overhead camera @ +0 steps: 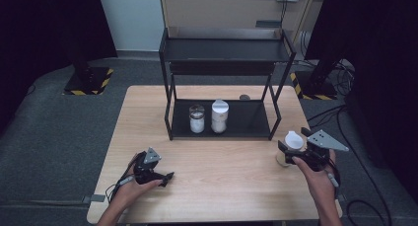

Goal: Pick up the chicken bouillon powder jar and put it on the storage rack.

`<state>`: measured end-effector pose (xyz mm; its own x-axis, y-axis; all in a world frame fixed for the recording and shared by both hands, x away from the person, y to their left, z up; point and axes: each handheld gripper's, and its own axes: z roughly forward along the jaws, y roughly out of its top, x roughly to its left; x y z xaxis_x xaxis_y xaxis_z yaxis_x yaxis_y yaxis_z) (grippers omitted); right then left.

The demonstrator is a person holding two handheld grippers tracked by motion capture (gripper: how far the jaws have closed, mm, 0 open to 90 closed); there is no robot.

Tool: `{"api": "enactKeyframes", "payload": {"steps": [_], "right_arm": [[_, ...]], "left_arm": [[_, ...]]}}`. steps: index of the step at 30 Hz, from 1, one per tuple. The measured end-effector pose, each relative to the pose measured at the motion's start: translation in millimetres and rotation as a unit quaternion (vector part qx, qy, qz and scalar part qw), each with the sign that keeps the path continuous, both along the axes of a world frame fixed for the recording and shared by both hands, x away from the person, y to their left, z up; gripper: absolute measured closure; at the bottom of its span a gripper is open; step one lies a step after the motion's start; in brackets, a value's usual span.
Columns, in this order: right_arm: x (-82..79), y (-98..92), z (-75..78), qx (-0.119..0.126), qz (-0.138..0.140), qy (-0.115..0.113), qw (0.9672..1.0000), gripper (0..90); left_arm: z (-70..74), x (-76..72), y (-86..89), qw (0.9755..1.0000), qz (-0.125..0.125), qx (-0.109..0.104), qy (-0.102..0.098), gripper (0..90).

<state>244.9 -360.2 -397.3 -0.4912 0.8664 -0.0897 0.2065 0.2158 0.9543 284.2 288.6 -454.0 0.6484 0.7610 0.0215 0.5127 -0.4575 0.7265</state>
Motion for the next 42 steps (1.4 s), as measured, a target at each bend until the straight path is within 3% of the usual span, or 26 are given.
{"api": "enactKeyframes", "payload": {"steps": [23, 42], "right_arm": [[12.2, -11.4, -17.8, -0.004, -0.022, 0.047, 0.9986, 3.9], [26.0, -12.8, -34.8, -0.008, -0.028, 0.096, 0.995, 6.0]], "left_arm": [[0.0, 0.0, 0.0, 1.0, 0.0, 0.0, 0.0, 0.0], [-0.1, 0.1, 0.3, 1.0, -0.001, 0.0, 0.0, 0.0]]}}
